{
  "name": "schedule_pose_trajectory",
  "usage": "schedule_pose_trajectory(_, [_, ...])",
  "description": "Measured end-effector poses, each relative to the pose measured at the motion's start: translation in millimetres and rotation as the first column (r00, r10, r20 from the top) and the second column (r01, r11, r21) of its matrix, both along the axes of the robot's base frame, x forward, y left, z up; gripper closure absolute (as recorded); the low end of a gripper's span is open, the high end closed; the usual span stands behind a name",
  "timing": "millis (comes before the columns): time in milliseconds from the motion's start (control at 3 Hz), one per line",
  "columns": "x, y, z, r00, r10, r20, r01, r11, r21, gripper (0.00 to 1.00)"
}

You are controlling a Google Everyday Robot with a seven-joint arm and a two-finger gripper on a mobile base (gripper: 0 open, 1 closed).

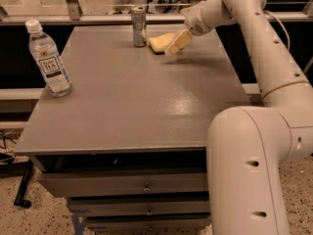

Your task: Move sponge near redbull can

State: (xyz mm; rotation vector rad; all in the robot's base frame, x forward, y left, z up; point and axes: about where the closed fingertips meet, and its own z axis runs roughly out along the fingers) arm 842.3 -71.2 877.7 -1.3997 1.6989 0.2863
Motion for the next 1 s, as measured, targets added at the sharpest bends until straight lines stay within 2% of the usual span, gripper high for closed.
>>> schedule_pose_trajectory(333, [-19.7,-14.9,12.0,0.9987,0.010,-0.051,-0.005,0.995,0.097,0.00])
schedule_pose_trajectory(667, [-52.0,-47.0,28.3,0.9925,0.027,-0.120,0.001,0.974,0.227,0.00])
schedule_pose_trajectory(1000, [-78.4,-85.8,39.8,0.9854,0.026,-0.169,0.032,0.943,0.330,0.00])
